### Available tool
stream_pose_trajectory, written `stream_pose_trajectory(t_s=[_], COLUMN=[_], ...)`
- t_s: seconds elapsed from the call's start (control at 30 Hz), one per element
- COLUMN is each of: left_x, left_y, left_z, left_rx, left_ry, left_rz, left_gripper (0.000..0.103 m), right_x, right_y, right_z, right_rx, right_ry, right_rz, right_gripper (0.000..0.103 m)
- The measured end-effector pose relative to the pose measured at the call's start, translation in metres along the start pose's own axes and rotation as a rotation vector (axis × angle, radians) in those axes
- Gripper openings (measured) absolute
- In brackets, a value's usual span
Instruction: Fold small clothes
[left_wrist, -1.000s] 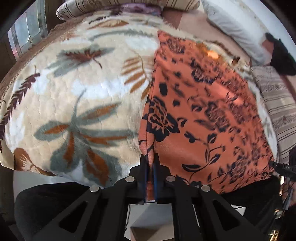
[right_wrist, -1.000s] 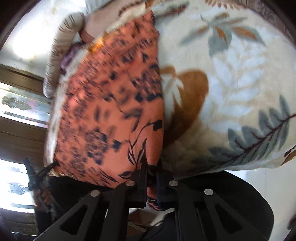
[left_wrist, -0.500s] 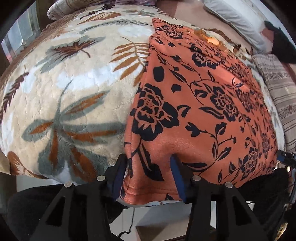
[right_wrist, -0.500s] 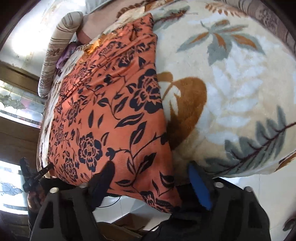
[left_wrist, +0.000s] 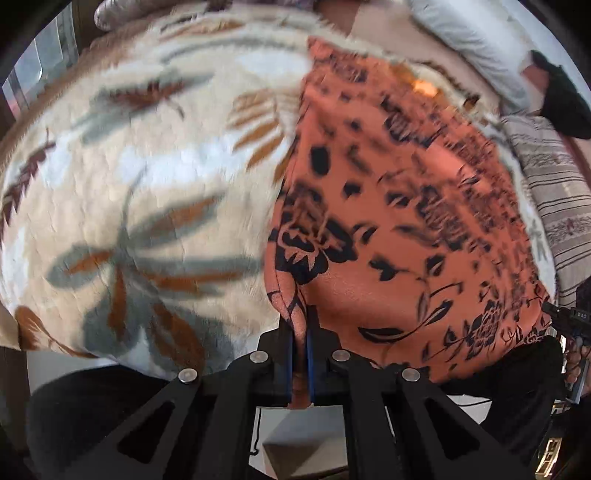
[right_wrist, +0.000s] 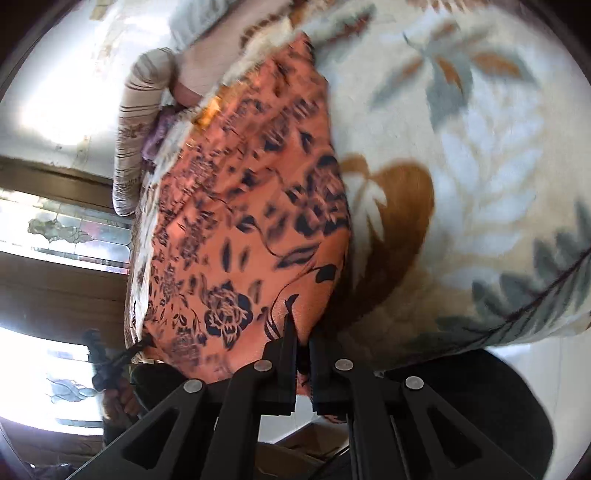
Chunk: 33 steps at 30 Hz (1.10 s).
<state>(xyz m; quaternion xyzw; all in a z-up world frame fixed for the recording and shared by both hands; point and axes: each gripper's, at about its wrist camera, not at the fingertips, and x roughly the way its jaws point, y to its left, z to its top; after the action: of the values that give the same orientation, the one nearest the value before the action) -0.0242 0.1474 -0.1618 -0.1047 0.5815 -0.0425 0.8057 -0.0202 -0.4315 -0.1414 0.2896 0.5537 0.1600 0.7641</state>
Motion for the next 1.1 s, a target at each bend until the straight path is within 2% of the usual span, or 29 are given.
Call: stream_pose_trajectory(t_s=[0.17,0.27,0.33,0.4,0.47,0.5,0.53,0.57,0.6,0.63,0.67,0.7,0.73,0.8,0.87,0.97,1.03,1.1], left_x=[-0.034,-0.061,-0.077,-0.084,-0.078,-0.065,-0.052,-0.033,-0.004,0.013,0.033,0.052,0.059,0.05,0.026,-0.001,0.001,0.017], left_y=[-0.017,-0.029,-0.042,-0.051,-0.055,-0.056,-0.059,-0.06,-0.06,-0.055,-0.05,-0.042,-0.034,-0.02,-0.009,-0.001,-0.003,-0.011], left_z=[0.024,0.069,0.11,0.159,0.204,0.231,0.249,0.266,0.284,0.287,0.292,0.291,0.288,0.271,0.249,0.208,0.187,0.174], left_rx=[0.049,0.065,0.09,0.081,0.06,0.043,0.04,0.038,0.025,0.02,0.014,-0.008,-0.019,-0.055,-0.093,-0.162,-0.182,-0.192], left_ry=[-0.1,-0.19,-0.26,-0.331,-0.386,-0.41,-0.413,-0.394,-0.355,-0.337,-0.295,-0.232,-0.21,-0.245,-0.312,-0.366,-0.35,-0.3], left_rz=[-0.07,-0.138,-0.156,-0.177,-0.171,-0.155,-0.132,-0.092,-0.017,0.029,0.069,0.109,0.11,0.106,0.089,-0.001,-0.065,-0.119], left_gripper=[0.005,0.005,0.006,0.006,0.009,0.012,0.024,0.067,0.094,0.094,0.094,0.093,0.093,0.093,0.093,0.094,0.094,0.094], right_x=[-0.003,-0.011,-0.023,-0.031,-0.035,-0.032,-0.026,-0.012,0.007,0.027,0.039,0.044,0.044,0.035,0.027,0.026,0.035,0.056], right_y=[0.0,0.02,0.035,0.049,0.053,0.055,0.057,0.055,0.05,0.04,0.033,0.025,0.018,0.014,0.017,0.024,0.022,0.021], right_z=[0.017,0.051,0.092,0.135,0.185,0.209,0.228,0.248,0.263,0.272,0.273,0.268,0.259,0.229,0.199,0.145,0.118,0.11], right_rx=[0.02,0.004,0.0,-0.011,0.013,0.023,0.023,0.02,0.029,0.059,0.079,0.099,0.118,0.126,0.095,0.121,0.178,0.247], right_ry=[-0.023,-0.087,-0.164,-0.252,-0.345,-0.39,-0.421,-0.43,-0.402,-0.377,-0.368,-0.38,-0.405,-0.46,-0.463,-0.422,-0.401,-0.349], right_rz=[0.082,0.17,0.238,0.256,0.285,0.259,0.207,0.16,0.134,0.072,0.026,0.025,0.052,0.059,0.083,0.12,0.174,0.211], right_gripper=[0.005,0.005,0.005,0.005,0.005,0.006,0.009,0.012,0.019,0.044,0.067,0.067,0.067,0.067,0.067,0.072,0.072,0.073])
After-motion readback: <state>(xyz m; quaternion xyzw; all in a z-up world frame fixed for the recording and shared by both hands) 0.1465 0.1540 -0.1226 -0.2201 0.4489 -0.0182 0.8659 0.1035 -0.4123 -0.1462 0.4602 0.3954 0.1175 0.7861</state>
